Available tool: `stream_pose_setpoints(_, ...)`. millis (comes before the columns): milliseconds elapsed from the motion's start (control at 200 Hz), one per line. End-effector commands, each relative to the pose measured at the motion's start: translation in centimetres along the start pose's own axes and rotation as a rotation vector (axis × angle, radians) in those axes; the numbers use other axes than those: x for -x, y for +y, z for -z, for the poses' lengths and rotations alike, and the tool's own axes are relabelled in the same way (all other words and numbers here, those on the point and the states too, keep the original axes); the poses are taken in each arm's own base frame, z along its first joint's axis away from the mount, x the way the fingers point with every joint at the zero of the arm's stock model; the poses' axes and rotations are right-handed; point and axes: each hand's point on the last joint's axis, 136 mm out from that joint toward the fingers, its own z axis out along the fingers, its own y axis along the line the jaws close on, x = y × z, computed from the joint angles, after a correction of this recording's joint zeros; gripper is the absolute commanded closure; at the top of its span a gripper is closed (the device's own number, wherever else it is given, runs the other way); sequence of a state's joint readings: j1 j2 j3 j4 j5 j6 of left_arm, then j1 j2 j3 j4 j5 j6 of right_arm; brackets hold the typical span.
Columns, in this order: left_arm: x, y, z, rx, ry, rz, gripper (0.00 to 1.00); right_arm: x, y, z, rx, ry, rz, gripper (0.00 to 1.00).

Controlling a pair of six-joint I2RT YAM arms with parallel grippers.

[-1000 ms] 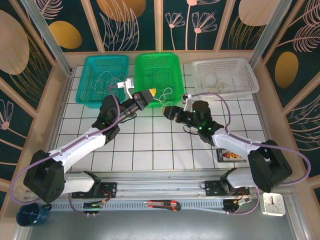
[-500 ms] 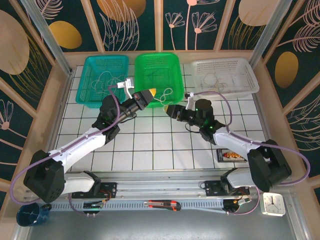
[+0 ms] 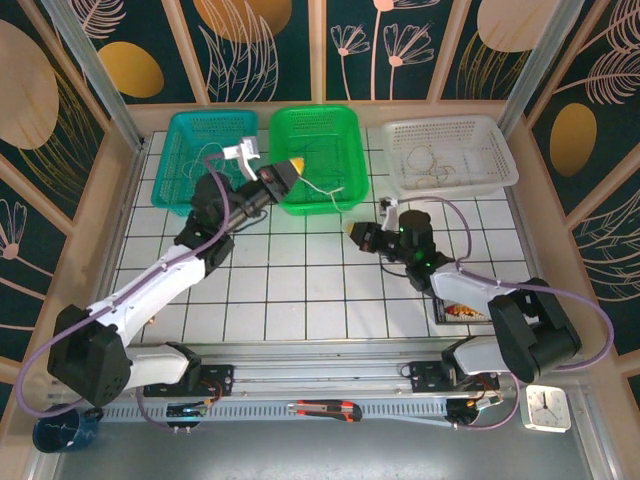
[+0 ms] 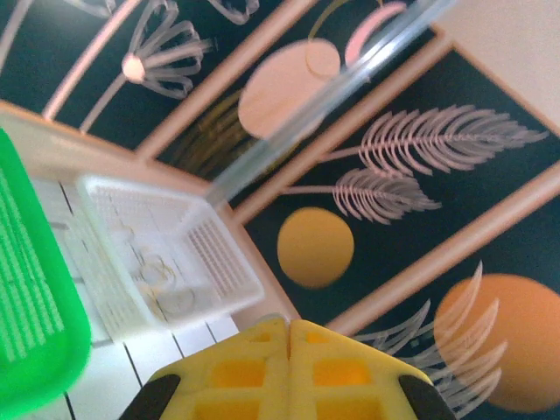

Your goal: Untangle the cables

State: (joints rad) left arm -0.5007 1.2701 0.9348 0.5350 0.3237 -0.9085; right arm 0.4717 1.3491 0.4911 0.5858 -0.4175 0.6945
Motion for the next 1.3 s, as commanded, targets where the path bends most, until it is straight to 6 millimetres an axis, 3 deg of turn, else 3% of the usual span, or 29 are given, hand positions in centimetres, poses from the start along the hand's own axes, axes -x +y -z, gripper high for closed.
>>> stream_pose_setpoints(0,5.0,0.4,1.5,0.059,-0.099,-0.062,1.0,0.2,-2.0,1.3,-0.032,-0.06,-0.03,1.0)
stream_pose_setpoints(365,12.3,2.7,4.3,0.211,-0.245,-0.155,1.0,-0.3,-3.3,2.1,-0.071,-0.07,-0.05,1.0)
stream_pose_setpoints(525,14.9,2.7,4.8,0.245,-0.285,-0.197,1.0,-0.3,-2.0,1.7,-0.015,-0.04,-0.031,1.0)
stream_pose_setpoints(666,16.5,2.3,4.4,0.253,-0.299,-0.232,1.0,0.2,0.2,1.6,0.048,-0.016,-0.003,0.59)
stream_pose_setpoints(776,18.0,2.3,4.3,0.271,-0.315,-0.261,1.0,0.8,1.2,1.8,0.054,-0.017,0.016,0.42)
stream_pose_setpoints(1021,22.4,4.0,5.1,0.376,-0.373,-0.34,1.0,2.7,2.9,2.7,0.04,-0.041,0.054,0.34)
stream_pose_setpoints(1291,25.5,8.4,6.7,0.57,-0.407,-0.423,1.0,6.2,5.0,4.7,0.018,-0.108,0.097,0.3)
